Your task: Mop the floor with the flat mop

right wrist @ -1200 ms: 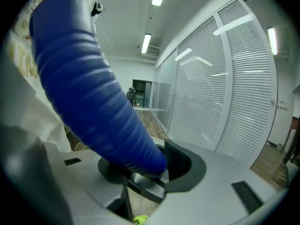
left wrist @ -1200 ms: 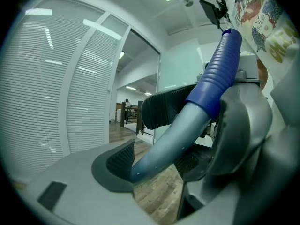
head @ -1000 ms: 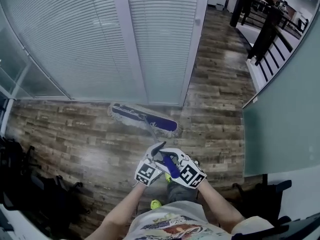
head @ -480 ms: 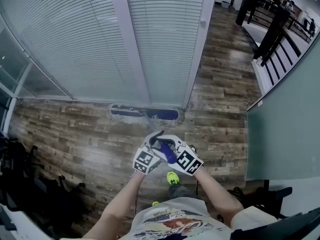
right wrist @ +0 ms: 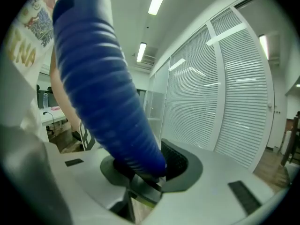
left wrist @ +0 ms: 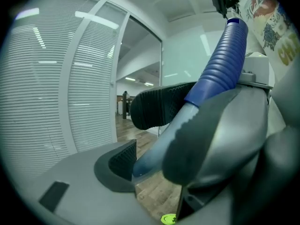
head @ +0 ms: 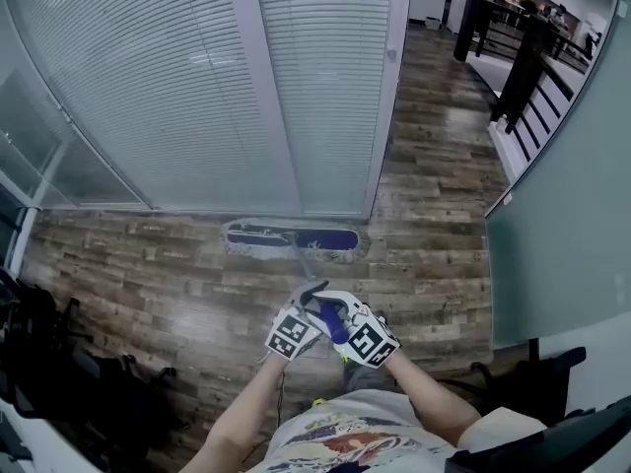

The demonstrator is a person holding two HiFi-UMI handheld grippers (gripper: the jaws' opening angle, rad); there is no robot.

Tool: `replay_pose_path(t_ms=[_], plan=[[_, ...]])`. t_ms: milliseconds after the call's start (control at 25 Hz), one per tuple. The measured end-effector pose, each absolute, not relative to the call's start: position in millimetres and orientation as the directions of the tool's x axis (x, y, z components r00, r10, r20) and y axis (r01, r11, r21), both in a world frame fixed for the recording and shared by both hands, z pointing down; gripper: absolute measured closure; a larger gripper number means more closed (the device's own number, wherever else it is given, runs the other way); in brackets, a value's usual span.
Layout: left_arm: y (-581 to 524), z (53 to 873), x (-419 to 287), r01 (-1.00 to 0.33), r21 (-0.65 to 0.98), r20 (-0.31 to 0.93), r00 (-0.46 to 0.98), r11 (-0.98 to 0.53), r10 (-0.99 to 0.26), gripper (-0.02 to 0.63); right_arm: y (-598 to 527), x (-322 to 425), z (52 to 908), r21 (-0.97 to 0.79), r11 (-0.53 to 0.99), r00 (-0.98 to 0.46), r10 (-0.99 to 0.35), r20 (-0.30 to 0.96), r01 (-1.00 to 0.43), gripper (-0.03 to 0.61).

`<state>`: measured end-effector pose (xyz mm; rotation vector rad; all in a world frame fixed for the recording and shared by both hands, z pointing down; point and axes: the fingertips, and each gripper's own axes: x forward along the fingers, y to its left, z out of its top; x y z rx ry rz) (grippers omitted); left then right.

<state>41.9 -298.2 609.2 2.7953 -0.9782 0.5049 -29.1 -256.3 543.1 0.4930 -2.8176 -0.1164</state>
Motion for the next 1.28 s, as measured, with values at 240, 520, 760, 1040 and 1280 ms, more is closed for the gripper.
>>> replay_pose_path(t_ms=[240, 520, 760, 1040, 1280], plan=[[-178, 612, 24, -0.609, 0.026, 0.348, 0.749, -0.793, -0.564, 0.405, -137, -48, 550, 0.109, 0.937, -0.904, -0.350, 0.248, -0.333, 0.462], [-59, 615, 14, -0.617, 0.058, 0.369, 0.744, -0.785, -0.557, 0.403, -19, -55, 549, 0.094, 0.937, -0.901, -0.350, 0.257, -0.337, 0.462], [7, 607, 35, -0.633, 0.078, 0.380, 0.734, -0.771, -0.563, 0.403, 48, -34, 538, 0.082, 0.943, -0.908, -0.333, 0.253, -0.323, 0.462], [88, 611, 105, -0.667, 0.079, 0.418, 0.697, -0.741, -0.583, 0.400, 130, 41, 541, 0.040, 0.951, -0.921, -0.307, 0.238, -0.306, 0.462], [167, 624, 176, -0.716, 0.071, 0.434, 0.649, -0.695, -0.625, 0.399, 213, 117, 547, 0.023, 0.968, -0.943, -0.247, 0.221, -0.249, 0.462]])
